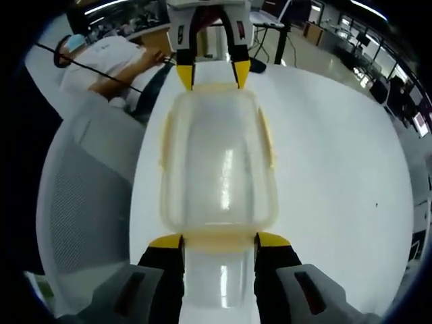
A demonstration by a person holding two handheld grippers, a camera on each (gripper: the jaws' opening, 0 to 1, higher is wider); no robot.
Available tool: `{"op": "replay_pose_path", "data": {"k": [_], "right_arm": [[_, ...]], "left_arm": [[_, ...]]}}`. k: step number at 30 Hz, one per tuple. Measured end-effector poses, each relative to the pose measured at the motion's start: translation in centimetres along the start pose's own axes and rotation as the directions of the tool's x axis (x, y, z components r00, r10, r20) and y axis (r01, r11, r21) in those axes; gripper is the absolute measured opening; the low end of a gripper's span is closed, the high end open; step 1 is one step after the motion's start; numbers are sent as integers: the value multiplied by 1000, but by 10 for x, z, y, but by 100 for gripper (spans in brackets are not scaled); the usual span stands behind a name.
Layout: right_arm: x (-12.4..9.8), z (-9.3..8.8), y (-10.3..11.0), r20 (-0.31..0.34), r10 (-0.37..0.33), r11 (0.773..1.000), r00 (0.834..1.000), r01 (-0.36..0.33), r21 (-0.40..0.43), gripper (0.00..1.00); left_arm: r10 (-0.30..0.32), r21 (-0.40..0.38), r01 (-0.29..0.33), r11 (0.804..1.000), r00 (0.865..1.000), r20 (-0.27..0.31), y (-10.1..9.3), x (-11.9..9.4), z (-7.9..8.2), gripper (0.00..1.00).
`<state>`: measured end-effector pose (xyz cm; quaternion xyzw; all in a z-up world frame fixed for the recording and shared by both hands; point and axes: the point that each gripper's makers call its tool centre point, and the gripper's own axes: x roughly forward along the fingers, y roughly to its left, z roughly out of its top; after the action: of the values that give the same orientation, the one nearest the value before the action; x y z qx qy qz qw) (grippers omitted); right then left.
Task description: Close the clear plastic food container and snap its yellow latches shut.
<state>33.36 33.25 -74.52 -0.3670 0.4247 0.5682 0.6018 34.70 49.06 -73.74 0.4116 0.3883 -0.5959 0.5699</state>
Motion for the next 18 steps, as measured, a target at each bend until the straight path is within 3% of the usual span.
{"op": "replay_pose_path", "data": {"k": [18], "right_arm": [[-12, -47, -10, -11, 18, 1000, 1000, -18, -12, 39]], "left_arm": [[-5, -29, 5, 1000, 1000, -4, 4, 22, 43, 38]]}}
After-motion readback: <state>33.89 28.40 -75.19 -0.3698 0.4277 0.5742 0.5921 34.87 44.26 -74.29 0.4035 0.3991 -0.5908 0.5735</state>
